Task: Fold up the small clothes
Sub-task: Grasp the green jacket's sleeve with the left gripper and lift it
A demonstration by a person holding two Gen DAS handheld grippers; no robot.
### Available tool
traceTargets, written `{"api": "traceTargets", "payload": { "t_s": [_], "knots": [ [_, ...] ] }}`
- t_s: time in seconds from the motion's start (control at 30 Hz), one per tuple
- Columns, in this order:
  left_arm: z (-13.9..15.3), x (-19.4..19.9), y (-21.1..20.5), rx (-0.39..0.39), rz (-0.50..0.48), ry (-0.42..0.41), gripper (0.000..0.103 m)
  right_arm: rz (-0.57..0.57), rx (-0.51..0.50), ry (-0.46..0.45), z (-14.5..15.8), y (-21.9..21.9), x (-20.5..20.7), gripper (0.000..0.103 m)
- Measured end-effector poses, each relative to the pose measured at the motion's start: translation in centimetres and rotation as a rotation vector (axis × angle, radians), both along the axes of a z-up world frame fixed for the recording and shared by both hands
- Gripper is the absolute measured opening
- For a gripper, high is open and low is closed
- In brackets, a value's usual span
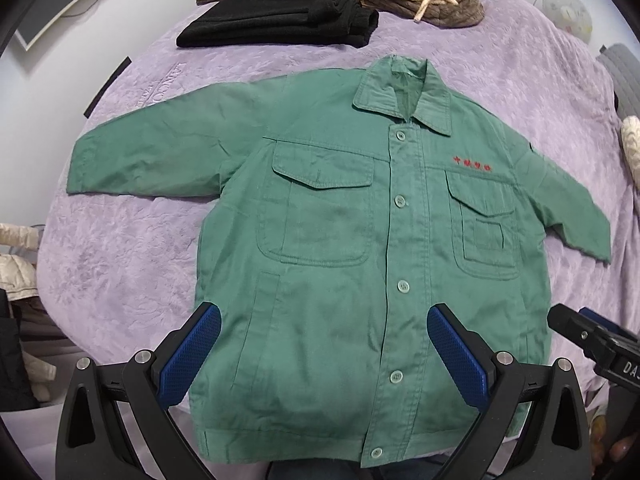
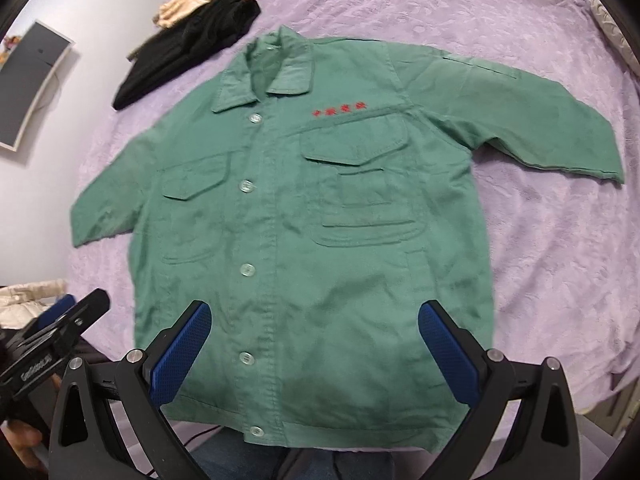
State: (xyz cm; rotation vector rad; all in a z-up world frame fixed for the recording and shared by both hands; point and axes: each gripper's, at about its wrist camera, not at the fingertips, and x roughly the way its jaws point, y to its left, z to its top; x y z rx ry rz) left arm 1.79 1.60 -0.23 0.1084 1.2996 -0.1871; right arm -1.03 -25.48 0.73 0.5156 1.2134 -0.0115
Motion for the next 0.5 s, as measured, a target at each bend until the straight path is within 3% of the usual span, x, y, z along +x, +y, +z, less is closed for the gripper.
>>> {"api": "traceTargets", "payload": {
  "t_s": [0.2,0.5],
  "knots": [
    [-2.6,5.1,5.9,-0.104,0.089,0.01,0.103,0.039,0.062,0.012,-0.7,3.3,2.5,0.103],
    [-9.7,14.2,21.7,-0.062,0.334,-0.056,0.103,0.088,0.127,0.06,-3.5,12.3,8.1,0.103]
  ]
}}
